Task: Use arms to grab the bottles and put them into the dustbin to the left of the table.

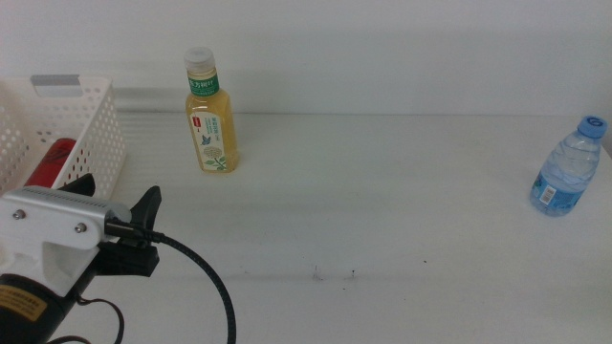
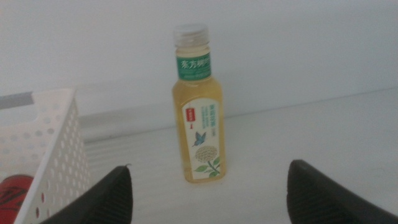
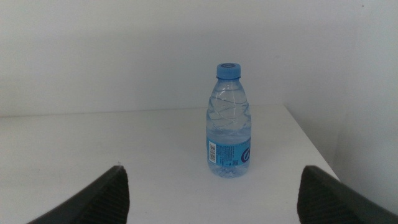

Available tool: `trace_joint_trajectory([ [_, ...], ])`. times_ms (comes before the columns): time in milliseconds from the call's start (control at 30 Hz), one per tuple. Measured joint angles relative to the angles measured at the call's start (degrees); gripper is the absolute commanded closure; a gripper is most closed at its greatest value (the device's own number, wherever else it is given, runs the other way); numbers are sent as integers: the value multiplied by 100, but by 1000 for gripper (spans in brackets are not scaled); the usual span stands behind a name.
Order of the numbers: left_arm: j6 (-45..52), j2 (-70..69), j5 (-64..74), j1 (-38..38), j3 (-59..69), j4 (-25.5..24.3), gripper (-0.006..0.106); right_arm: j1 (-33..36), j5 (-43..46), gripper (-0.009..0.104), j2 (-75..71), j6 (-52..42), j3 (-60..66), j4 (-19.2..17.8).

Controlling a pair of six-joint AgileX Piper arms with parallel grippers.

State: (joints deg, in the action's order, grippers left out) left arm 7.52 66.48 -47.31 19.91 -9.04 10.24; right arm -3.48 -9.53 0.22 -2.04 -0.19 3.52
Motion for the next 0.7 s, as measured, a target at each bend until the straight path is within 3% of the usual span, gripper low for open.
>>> trace_joint_trajectory([
  [267, -87, 0, -59, 0, 0, -295, 20, 0, 0, 2, 0, 0, 0, 0],
  [367, -87, 0, -44, 0, -11, -439, 14, 0, 0, 2, 0, 0, 0, 0],
  [467, -42, 30, -40, 0, -11, -374, 7, 0, 0, 2, 0, 0, 0, 0],
  [700, -235, 794, -707, 0, -19, -317, 7, 0, 0, 2, 0, 0, 0, 0],
])
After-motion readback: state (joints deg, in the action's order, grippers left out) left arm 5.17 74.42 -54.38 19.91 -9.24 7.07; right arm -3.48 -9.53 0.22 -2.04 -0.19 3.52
